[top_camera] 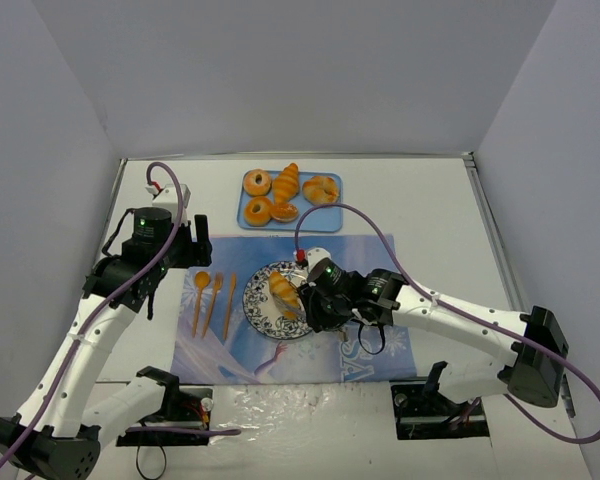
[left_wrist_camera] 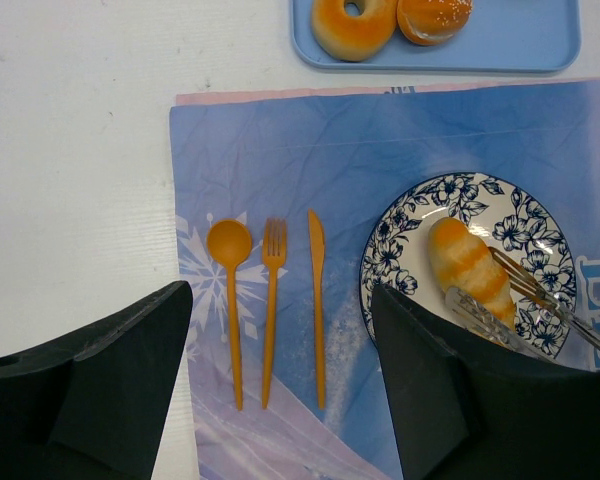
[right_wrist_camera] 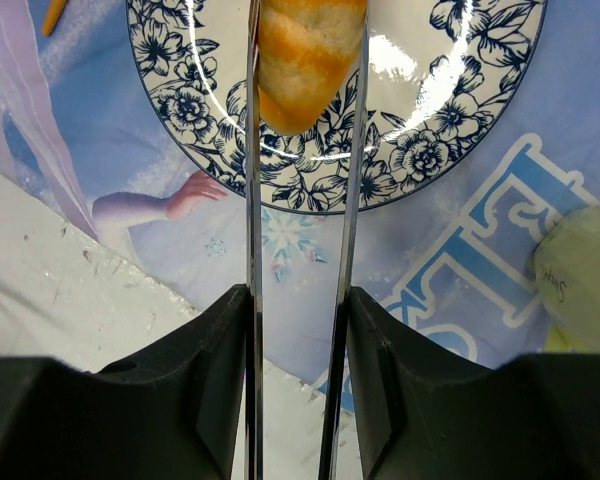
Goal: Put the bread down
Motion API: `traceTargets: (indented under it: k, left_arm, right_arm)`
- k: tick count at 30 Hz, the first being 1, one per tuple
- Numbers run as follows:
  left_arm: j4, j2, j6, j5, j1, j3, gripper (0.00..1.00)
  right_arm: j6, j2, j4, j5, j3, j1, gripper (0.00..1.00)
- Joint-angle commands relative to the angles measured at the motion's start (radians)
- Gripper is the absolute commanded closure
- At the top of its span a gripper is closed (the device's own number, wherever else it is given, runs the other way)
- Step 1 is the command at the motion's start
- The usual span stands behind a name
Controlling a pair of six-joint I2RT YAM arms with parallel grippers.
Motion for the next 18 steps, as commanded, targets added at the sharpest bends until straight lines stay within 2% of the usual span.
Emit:
traceTargets:
  k: [1,12,18]
  left_arm:
    - [0.042,0.0,-0.004,-0.001,-0.006,0.022,0.31]
    - [0.041,0.0,-0.004,-0.005,-0.007,0.022,0.31]
    - [0.041,0.002,-0.004,-0.005,-0.007,0.022,0.31]
  right_arm:
    - [0.036,0.022,0.038,0.093,0.007,0.046,0.73]
    - [0.046,0.011,0.035,0.114,0.009,0.059,0.47]
    - [0.052,-0.018,0.032,0.126,0.013,0.059,0.43]
